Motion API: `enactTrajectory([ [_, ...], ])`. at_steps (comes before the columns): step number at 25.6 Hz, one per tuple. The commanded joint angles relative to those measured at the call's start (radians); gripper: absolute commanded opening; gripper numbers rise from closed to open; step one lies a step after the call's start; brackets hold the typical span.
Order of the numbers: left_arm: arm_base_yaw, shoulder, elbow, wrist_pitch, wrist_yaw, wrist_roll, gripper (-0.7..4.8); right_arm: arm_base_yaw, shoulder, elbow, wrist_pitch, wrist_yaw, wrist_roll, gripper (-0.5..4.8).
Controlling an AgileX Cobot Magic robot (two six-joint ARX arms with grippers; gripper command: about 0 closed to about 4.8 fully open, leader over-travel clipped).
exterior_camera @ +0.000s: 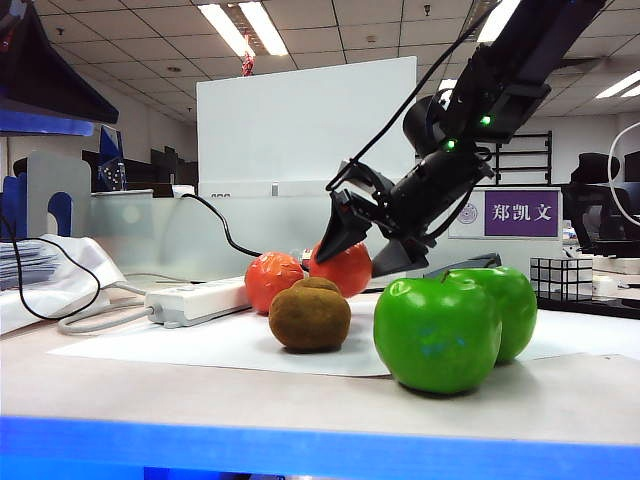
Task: Put the same fruits together.
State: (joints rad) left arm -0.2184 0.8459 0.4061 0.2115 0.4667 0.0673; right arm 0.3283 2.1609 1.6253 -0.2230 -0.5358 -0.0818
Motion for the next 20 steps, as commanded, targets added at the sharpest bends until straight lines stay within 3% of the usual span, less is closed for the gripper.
enactTrajectory([
  [1, 0.002, -0.002, 0.006, 0.007, 0.001, 0.004, 2.11, 0.002, -0.01, 0.003, 0.02, -0.009, -0.02, 4.79],
  [8, 0.002, -0.002, 0.005, 0.011, 0.001, 0.004, 2.11, 0.001, -0.008, 0.003, 0.049, -0.063, -0.048, 4.79],
  [9, 0.002, -0.002, 0.005, 0.01, 0.001, 0.003, 2.11, 0.001, -0.01, 0.003, 0.053, -0.07, -0.049, 4.09],
  [10, 0.002, -0.002, 0.005, 0.007, 0.001, 0.004, 2.1, 0.001, -0.01, 0.003, 0.063, -0.069, -0.048, 4.15],
  [11, 0.002, -0.002, 0.005, 0.006, 0.001, 0.004, 2.11, 0.001, -0.01, 0.003, 0.067, -0.068, -0.048, 4.64],
  [12, 0.002, -0.002, 0.005, 0.007, 0.001, 0.004, 2.11, 0.002, -0.01, 0.003, 0.069, -0.068, -0.047, 4.79],
  [20, 0.002, -0.002, 0.005, 0.011, 0.001, 0.003, 2.11, 0.002, 0.001, 0.003, 0.012, -0.026, -0.054, 4.79],
])
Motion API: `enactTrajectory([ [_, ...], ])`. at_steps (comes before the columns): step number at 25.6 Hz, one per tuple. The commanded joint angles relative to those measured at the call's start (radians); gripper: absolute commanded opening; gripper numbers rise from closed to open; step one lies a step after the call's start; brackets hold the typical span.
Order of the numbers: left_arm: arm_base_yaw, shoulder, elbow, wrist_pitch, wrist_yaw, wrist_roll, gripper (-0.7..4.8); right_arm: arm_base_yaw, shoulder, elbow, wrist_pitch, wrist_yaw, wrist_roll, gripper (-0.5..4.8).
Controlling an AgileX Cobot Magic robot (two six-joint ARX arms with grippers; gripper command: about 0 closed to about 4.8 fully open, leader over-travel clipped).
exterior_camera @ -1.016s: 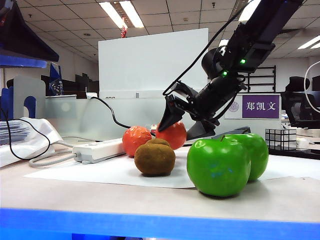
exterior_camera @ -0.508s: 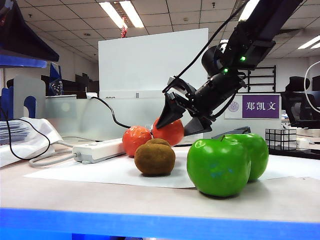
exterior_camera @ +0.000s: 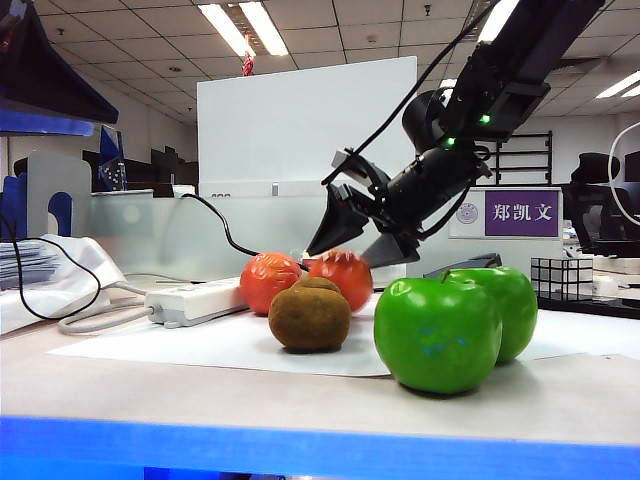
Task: Put the same fruits together.
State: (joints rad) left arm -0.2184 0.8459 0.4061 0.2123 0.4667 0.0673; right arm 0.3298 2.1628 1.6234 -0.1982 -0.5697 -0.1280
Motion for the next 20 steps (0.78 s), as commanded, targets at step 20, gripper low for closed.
enactTrajectory([
  [20, 0.001, -0.002, 0.006, 0.014, 0.014, 0.0, 2.14, -0.017, -0.064, 0.168, -0.058, 0.001, 0.022, 4.79],
])
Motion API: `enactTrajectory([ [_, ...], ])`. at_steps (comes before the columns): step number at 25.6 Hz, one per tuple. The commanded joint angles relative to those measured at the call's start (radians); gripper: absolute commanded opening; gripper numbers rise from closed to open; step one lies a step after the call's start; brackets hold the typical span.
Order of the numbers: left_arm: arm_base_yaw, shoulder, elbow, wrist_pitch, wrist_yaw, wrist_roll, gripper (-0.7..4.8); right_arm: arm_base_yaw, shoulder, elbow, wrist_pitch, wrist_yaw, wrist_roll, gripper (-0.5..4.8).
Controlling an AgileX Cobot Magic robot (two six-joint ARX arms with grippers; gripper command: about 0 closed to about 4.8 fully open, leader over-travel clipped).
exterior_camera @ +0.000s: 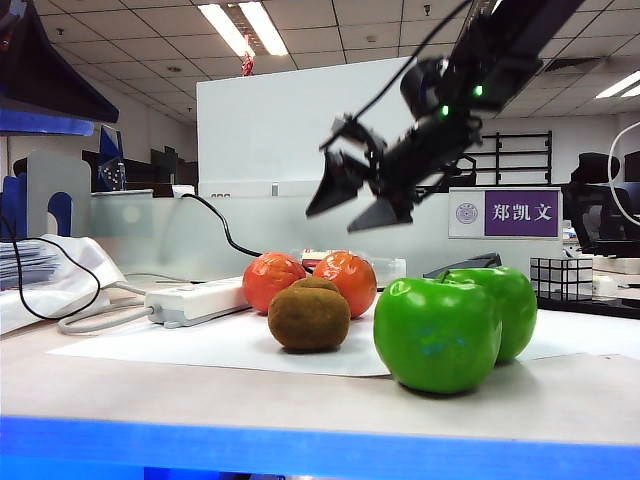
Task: Put the same fruits together.
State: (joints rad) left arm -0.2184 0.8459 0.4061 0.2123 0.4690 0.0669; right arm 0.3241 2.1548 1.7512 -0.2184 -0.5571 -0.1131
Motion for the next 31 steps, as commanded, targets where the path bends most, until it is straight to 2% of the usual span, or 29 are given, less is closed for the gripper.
enactTrajectory([
  [1, 0.001, -0.002, 0.006, 0.024, 0.035, 0.001, 2.14, -0.015, -0.088, 0.045, -0.048, -0.031, 0.005, 4.79],
  [4, 0.0, -0.003, 0.006, 0.112, 0.07, -0.038, 2.14, -0.05, -0.236, 0.043, -0.088, -0.2, 0.003, 4.79],
  [5, 0.0, -0.004, 0.006, 0.135, 0.07, -0.063, 2.13, -0.062, -0.289, 0.043, -0.124, -0.245, 0.012, 3.99],
  [6, 0.0, -0.005, 0.006, 0.18, 0.07, -0.095, 2.03, -0.066, -0.363, 0.043, -0.193, -0.289, 0.002, 1.98],
  [7, 0.0, -0.005, 0.006, 0.21, 0.07, -0.111, 1.82, -0.066, -0.409, 0.043, -0.236, -0.314, -0.031, 0.56],
  [8, 0.0, -0.005, 0.006, 0.259, 0.07, -0.132, 1.04, -0.067, -0.485, 0.043, -0.31, -0.311, -0.095, -0.04],
  [9, -0.001, -0.007, 0.006, 0.293, 0.074, -0.153, 0.46, -0.067, -0.534, 0.043, -0.348, -0.278, -0.126, -0.09],
  [10, -0.001, -0.013, 0.006, 0.326, 0.078, -0.179, 0.12, -0.066, -0.613, 0.043, -0.404, -0.219, -0.162, -0.09],
  [13, -0.001, -0.077, 0.006, 0.39, 0.077, -0.202, -0.05, -0.067, -0.806, 0.04, -0.5, -0.1, -0.185, -0.09],
  [15, -0.001, -0.164, 0.006, 0.383, 0.077, -0.206, -0.05, -0.068, -0.938, 0.024, -0.554, 0.025, -0.203, -0.09],
  [17, 0.01, -0.265, 0.006, 0.334, 0.055, -0.206, -0.06, -0.068, -1.057, -0.01, -0.596, 0.15, -0.201, -0.09],
  [19, 0.017, -0.344, 0.006, 0.263, 0.018, -0.202, -0.06, -0.068, -1.144, -0.053, -0.617, 0.199, -0.188, -0.09],
  [22, 0.039, -0.5, 0.006, 0.056, -0.029, -0.169, -0.06, -0.068, -1.323, -0.195, -0.608, 0.32, -0.137, -0.09],
  [23, 0.044, -0.55, 0.006, -0.024, -0.04, -0.153, -0.06, -0.069, -1.41, -0.273, -0.594, 0.381, -0.1, -0.09],
  [25, 0.045, -0.623, 0.006, -0.116, -0.037, -0.143, -0.05, -0.069, -1.556, -0.409, -0.539, 0.412, -0.011, -0.09],
  [28, 0.045, -0.714, 0.006, -0.148, -0.05, -0.147, -0.06, -0.069, -1.798, -0.636, -0.381, 0.45, 0.111, -0.09],
  [31, 0.045, -0.768, 0.018, -0.251, -0.182, -0.144, -0.06, -0.069, -2.06, -0.843, -0.313, 0.555, 0.235, -0.09],
])
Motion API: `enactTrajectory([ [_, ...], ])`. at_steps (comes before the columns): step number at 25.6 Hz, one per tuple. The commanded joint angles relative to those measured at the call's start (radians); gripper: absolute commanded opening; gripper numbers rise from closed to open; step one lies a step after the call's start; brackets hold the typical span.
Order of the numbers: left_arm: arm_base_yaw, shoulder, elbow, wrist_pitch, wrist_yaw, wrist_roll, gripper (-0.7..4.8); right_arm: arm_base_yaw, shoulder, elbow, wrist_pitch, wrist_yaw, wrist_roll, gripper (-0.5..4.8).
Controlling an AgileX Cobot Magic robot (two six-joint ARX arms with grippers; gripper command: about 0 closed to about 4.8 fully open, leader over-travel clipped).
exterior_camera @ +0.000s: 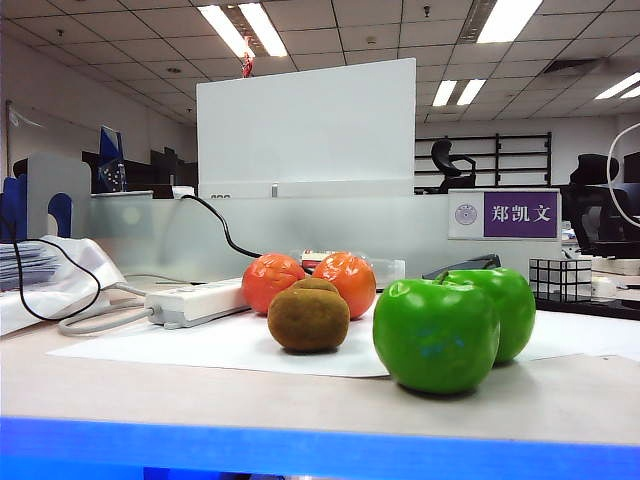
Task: Put the same fruits together.
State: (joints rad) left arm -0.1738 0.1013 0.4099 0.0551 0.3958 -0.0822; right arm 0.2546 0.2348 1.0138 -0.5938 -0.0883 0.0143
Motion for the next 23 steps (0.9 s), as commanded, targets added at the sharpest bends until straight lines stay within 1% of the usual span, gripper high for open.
enactTrajectory([
  [1, 0.0, -0.023, 0.014, -0.108, -0.106, 0.007, -0.06, 0.0, -0.19, -0.142, 0.058, 0.121, 0.12, -0.09],
  [2, 0.0, -0.023, 0.014, -0.122, -0.107, 0.008, -0.06, 0.0, -0.231, -0.167, 0.05, 0.139, 0.12, -0.09],
  [4, 0.0, -0.014, 0.013, -0.175, -0.116, 0.031, -0.05, -0.003, -0.226, -0.188, -0.036, 0.144, 0.116, -0.09],
  [5, 0.0, -0.013, 0.013, -0.216, -0.116, 0.029, -0.05, -0.004, -0.209, -0.216, -0.05, 0.137, 0.115, -0.09],
  [6, -0.001, -0.008, 0.011, -0.235, -0.13, 0.03, -0.06, -0.003, -0.208, -0.244, -0.029, 0.135, 0.115, -0.09],
  [7, 0.0, -0.007, 0.007, -0.268, -0.177, 0.03, -0.06, -0.003, -0.222, -0.296, 0.016, 0.126, 0.116, -0.09],
  [10, 0.0, -0.007, -0.021, -0.282, -0.194, 0.029, -0.06, -0.001, -0.232, -0.408, 0.114, 0.102, 0.117, -0.08],
  [12, 0.0, -0.006, -0.037, -0.282, -0.235, -0.005, -0.05, 0.002, -0.23, -0.497, 0.227, 0.034, 0.137, -0.08],
  [13, 0.0, -0.007, -0.046, -0.278, -0.265, -0.034, -0.06, 0.002, -0.232, -0.554, 0.323, 0.0, 0.171, -0.08],
  [14, 0.0, -0.007, -0.051, -0.274, -0.265, -0.042, -0.06, 0.002, -0.232, -0.591, 0.391, -0.014, 0.193, -0.08],
  [15, 0.0, -0.007, -0.063, -0.256, -0.264, -0.05, -0.06, 0.002, -0.232, -0.651, 0.505, -0.026, 0.239, -0.08],
  [17, 0.0, -0.007, -0.082, -0.23, -0.264, -0.058, -0.05, 0.002, -0.232, -0.739, 0.651, -0.022, 0.286, -0.08],
  [19, 0.0, -0.007, -0.098, -0.2, -0.27, -0.101, -0.05, 0.002, -0.232, -0.779, 0.654, -0.014, 0.286, -0.08],
  [20, 0.0, -0.007, -0.102, -0.194, -0.283, -0.109, -0.06, 0.002, -0.232, -0.788, 0.65, -0.015, 0.286, -0.08],
  [22, 0.0, -0.007, -0.118, -0.183, -0.291, -0.1, -0.06, 0.002, -0.232, -0.809, 0.639, -0.015, 0.272, -0.08],
  [23, 0.0, -0.007, -0.137, -0.172, -0.309, -0.101, -0.05, 0.001, -0.232, -0.821, 0.634, -0.014, 0.245, -0.08],
])
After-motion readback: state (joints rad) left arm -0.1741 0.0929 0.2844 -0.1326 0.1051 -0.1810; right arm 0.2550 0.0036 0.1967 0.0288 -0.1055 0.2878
